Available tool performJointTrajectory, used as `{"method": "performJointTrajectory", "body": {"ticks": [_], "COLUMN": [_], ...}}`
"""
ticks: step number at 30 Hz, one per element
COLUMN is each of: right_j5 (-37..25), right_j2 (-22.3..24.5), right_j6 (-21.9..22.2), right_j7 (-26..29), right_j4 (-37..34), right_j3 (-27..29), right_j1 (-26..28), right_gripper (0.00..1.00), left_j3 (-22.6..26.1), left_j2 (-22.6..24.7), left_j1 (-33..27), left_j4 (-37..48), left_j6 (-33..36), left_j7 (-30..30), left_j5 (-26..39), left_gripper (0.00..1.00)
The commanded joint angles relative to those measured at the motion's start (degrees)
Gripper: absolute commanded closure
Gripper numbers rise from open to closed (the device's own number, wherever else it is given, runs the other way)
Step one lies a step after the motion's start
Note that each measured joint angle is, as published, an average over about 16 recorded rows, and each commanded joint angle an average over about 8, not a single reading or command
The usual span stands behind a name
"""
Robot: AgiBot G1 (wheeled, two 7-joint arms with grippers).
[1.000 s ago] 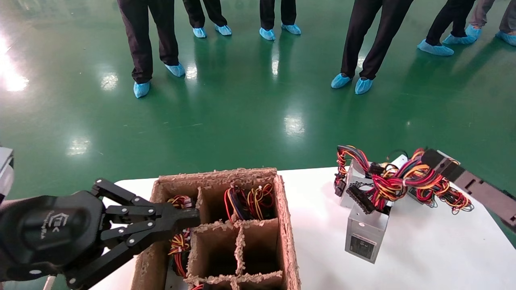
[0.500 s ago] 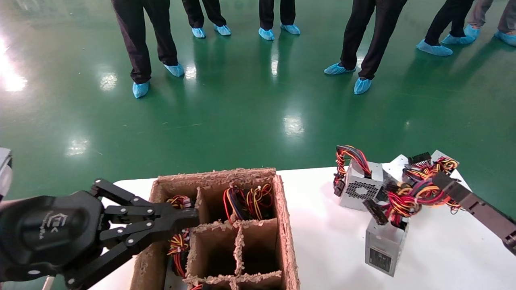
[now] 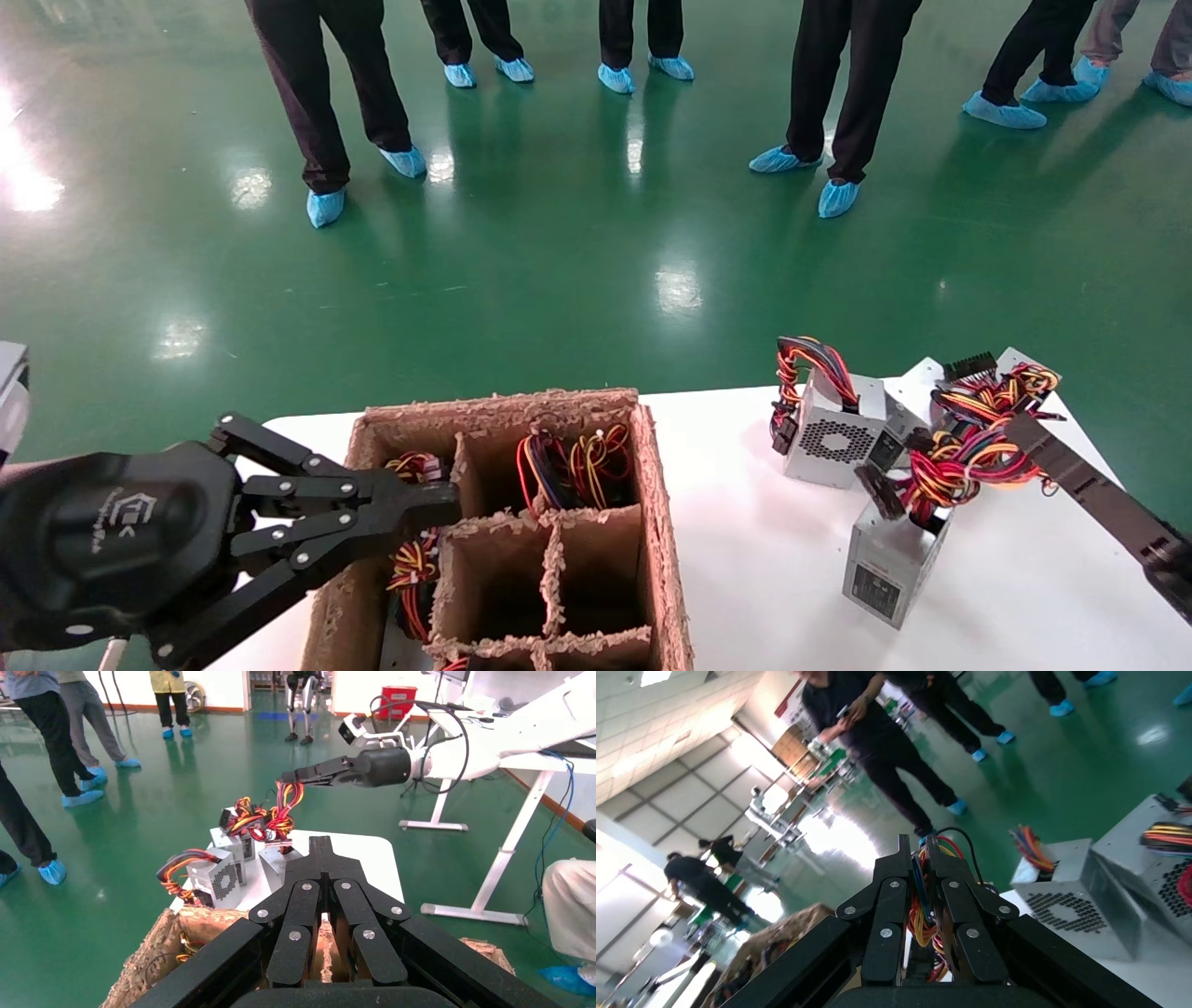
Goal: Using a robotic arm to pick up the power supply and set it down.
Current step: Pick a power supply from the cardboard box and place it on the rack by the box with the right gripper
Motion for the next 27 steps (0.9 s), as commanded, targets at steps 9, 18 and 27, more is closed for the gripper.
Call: {"method": "performJointTrajectory", "body": {"ticks": [9,18,27], "right_j5": [-0.3,-2.4,-3.7], "right_j2": [-4.3,-7.7,-10.0], "right_j6": [4.0,5.0,4.3], "right_j7": [-1.2,-1.0,-0.4], "right_j4": [-1.8,-5.1,-9.1], "right_j3": [-0.9,-2.9,-4.1], "right_j1": [4.1,9.1,13.6], "right_gripper": [1.0,1.0,1.0], "left_j3": [0.0,0.0,0.0], "left_j2": [0.0,0.0,0.0], "left_j1": [0.0,0.0,0.0], "left_j4": [0.0,0.0,0.0], "left_j6": [0.0,0.0,0.0], "left_j7": [0.0,0.0,0.0], "left_j5": [0.0,0.0,0.0], "left_gripper": [1.0,1.0,1.0]}}
